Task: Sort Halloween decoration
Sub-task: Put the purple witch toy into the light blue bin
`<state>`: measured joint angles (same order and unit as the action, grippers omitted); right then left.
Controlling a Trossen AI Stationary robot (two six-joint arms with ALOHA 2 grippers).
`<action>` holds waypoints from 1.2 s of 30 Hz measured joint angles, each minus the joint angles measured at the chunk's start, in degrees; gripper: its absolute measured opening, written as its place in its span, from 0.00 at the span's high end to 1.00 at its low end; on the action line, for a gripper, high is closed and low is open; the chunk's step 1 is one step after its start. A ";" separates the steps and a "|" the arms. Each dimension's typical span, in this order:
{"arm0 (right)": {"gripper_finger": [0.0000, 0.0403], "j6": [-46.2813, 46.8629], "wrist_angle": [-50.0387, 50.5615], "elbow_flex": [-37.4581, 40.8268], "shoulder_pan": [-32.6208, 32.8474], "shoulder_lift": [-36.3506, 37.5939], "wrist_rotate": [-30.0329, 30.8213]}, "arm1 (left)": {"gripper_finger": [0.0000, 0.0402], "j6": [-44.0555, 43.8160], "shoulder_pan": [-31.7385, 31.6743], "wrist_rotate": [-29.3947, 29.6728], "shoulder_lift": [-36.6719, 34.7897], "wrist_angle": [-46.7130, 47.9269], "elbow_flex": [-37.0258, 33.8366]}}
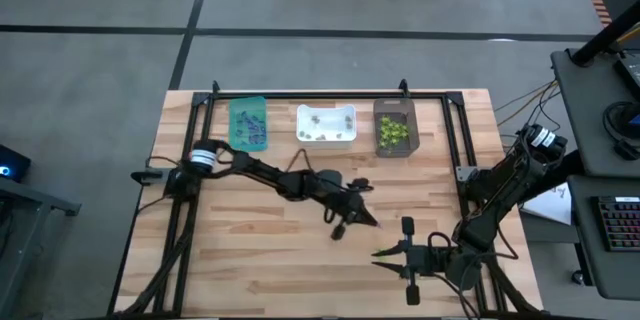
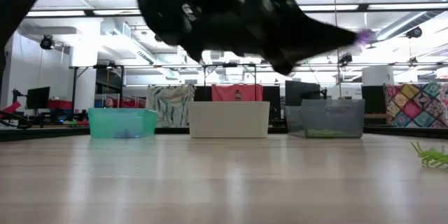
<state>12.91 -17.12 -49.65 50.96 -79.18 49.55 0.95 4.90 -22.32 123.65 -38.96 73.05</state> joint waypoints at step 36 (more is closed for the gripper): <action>0.85 -3.50 -1.58 -0.04 -5.77 -0.55 -5.65 | 1.00 -19.21 -29.79 52.57 -67.85 56.91 -45.99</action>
<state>9.41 -18.70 -49.69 45.19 -79.72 43.91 -18.27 -24.89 30.25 55.80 17.95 27.07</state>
